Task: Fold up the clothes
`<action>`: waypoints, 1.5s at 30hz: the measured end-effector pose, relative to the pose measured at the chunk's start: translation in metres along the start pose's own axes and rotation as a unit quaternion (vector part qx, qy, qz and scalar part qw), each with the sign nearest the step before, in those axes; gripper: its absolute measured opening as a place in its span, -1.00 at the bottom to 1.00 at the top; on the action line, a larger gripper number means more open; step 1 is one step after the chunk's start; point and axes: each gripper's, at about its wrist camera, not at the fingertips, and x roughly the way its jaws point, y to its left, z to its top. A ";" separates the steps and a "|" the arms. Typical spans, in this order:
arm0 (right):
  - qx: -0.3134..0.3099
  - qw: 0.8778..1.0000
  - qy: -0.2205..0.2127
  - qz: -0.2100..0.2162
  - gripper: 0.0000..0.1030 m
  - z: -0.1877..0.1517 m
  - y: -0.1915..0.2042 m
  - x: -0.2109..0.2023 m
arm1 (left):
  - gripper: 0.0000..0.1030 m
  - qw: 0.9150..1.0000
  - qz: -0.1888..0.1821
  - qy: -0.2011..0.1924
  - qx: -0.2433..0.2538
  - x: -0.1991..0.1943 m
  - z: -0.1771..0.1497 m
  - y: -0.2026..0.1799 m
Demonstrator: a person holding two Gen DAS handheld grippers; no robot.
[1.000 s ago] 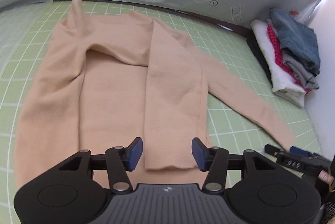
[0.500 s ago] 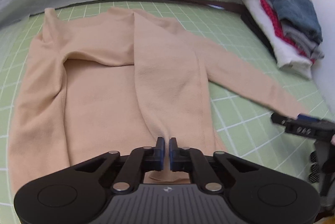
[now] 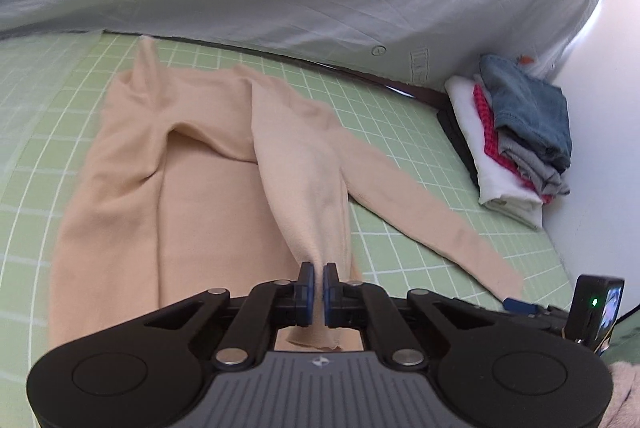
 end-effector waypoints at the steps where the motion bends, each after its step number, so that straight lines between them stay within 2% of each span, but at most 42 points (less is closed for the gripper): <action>1: -0.003 1.000 0.001 0.001 1.00 -0.003 0.002 -0.003 | -0.92 1.000 -0.001 -0.001 -0.011 -0.005 -0.004 0.002; 12: -0.014 1.000 0.017 0.012 1.00 -0.029 0.026 -0.027 | -0.92 0.996 0.012 -0.019 -0.083 -0.064 -0.043 0.030; 25: -0.042 0.999 0.019 0.024 1.00 -0.048 0.051 -0.045 | -0.92 0.984 0.050 -0.022 -0.168 -0.097 -0.081 0.079; 35: -0.040 0.999 0.021 0.022 1.00 -0.048 0.059 -0.046 | -0.87 0.977 0.087 0.038 -0.192 -0.076 -0.090 0.107; 38: -0.042 0.999 0.020 0.016 1.00 -0.045 0.063 -0.045 | -0.69 0.980 0.097 0.031 -0.174 -0.077 -0.083 0.104; 40: -0.039 0.999 0.011 0.012 1.00 -0.042 0.065 -0.046 | -0.38 0.981 0.112 0.022 -0.154 -0.079 -0.075 0.100; 42: -0.032 0.999 -0.003 0.011 1.00 -0.035 0.066 -0.048 | -0.15 0.982 0.129 0.014 -0.134 -0.079 -0.068 0.097; 45: -0.019 0.999 -0.024 0.017 1.00 -0.022 0.070 -0.051 | 0.07 0.983 0.143 0.018 -0.114 -0.072 -0.057 0.099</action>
